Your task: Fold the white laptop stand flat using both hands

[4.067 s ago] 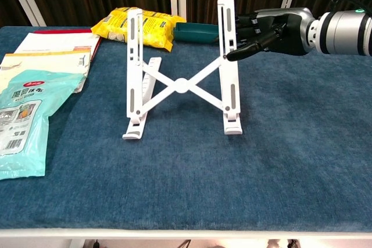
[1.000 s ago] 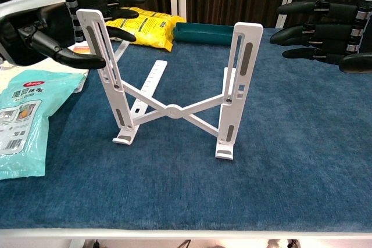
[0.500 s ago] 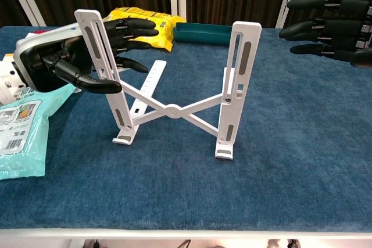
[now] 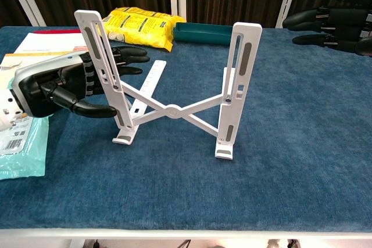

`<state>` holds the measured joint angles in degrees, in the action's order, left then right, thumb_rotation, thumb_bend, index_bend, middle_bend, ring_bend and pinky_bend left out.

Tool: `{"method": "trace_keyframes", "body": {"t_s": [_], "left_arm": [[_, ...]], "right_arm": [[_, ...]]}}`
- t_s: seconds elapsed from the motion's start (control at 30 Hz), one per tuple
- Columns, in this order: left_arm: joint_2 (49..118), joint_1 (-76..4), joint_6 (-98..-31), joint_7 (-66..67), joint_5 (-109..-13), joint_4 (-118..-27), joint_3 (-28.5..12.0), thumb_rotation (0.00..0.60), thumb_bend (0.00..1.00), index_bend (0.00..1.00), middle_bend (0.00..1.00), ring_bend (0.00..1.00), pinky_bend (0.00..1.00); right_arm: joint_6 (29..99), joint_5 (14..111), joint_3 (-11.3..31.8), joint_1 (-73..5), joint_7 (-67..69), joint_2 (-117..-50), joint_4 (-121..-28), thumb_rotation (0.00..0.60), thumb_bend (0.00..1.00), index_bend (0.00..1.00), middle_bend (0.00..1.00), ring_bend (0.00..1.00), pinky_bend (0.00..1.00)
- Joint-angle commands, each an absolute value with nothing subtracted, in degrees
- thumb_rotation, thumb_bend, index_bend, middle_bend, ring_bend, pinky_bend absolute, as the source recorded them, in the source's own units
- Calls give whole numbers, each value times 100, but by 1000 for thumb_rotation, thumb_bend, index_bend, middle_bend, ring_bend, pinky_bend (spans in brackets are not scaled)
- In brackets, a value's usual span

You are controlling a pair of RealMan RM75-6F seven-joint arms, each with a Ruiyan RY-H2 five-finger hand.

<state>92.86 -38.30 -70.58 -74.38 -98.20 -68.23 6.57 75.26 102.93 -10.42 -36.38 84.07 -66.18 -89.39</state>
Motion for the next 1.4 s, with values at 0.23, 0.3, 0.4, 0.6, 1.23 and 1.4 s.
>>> {"method": "trace_keyframes", "body": {"t_s": [0.23, 0.3, 0.4, 0.6, 1.23, 1.4], "left_arm": [[9177, -3650, -7162, -7349, -9887, -7013, 893, 600, 125, 93, 33, 28, 238], [9149, -3620, -7184, -7335, -9932, -7079, 961, 600, 125, 93, 33, 28, 240], [9117, -3589, -7209, -7327, -9974, -7161, 1027, 600, 125, 93, 33, 28, 249], [9050, -3577, -7275, -7366, -10049, -7306, 1083, 600, 125, 93, 33, 28, 266], [7950, -2985, -8194, -5281, -9838, -8165, 860, 600, 125, 93, 33, 28, 183], [7380, -2610, -8475, -4292, -9629, -8649, 846, 600, 125, 93, 33, 28, 182]], "right_arm": [[7544, 10335, -1048, -3614, 8466, -6662, -8868, 600, 91, 142, 251, 45, 0], [7547, 10350, -1055, -3611, 8472, -6669, -8853, 600, 91, 142, 251, 45, 0], [7554, 10344, -1059, -3595, 8485, -6678, -8840, 600, 92, 142, 251, 45, 0], [7515, 10377, -1088, -3598, 8455, -6677, -8813, 600, 96, 142, 251, 45, 0], [5756, 9659, -530, -4141, 5253, -7476, -9303, 600, 45, 31, 152, 0, 0], [5520, 9072, -74, -4243, 4786, -8101, -9340, 600, 40, 13, 146, 0, 0]]}}
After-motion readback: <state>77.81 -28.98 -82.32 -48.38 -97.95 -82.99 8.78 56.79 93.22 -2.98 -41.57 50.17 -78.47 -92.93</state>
